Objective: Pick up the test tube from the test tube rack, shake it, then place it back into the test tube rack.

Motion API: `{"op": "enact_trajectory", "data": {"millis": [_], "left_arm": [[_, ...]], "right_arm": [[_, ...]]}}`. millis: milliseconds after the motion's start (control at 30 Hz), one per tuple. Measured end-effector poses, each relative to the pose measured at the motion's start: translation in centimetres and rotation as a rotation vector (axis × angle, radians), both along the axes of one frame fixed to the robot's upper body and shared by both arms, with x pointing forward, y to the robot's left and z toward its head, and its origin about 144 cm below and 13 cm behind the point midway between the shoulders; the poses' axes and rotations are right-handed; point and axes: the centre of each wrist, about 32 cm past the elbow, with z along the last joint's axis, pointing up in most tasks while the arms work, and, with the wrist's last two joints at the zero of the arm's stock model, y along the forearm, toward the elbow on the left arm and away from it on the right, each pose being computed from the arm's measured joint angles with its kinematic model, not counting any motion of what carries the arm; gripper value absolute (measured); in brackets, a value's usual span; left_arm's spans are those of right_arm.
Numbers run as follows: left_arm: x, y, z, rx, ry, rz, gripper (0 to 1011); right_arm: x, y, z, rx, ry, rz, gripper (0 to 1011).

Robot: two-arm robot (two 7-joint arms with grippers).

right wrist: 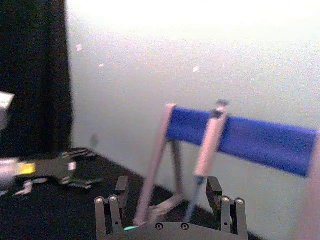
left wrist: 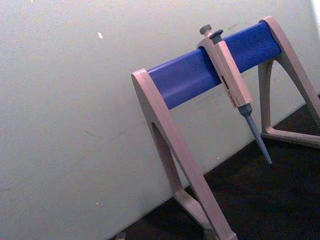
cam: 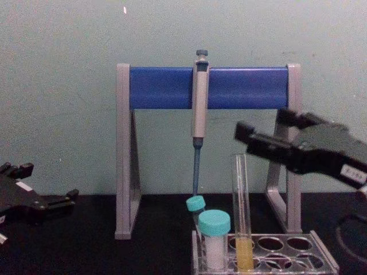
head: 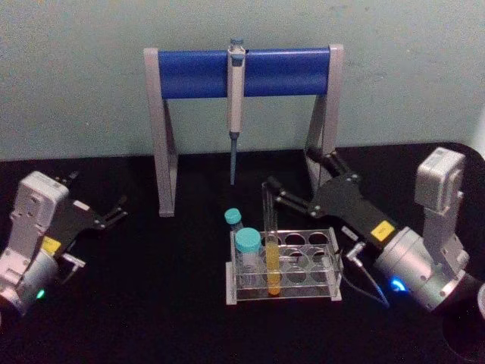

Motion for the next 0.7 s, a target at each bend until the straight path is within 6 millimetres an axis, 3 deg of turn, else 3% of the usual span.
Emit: {"op": "enact_trajectory", "data": {"millis": [300,700], "left_arm": [[0.0,0.0,0.0,0.000,0.000,0.000,1001],[0.0,0.0,0.0,0.000,0.000,0.000,1001]], "right_arm": [[-1.2,-0.6,-0.3,0.006,-0.042,-0.223,1000],[-2.7,-1.1,-3.0,-0.072,0.089,-0.500,1000]]}}
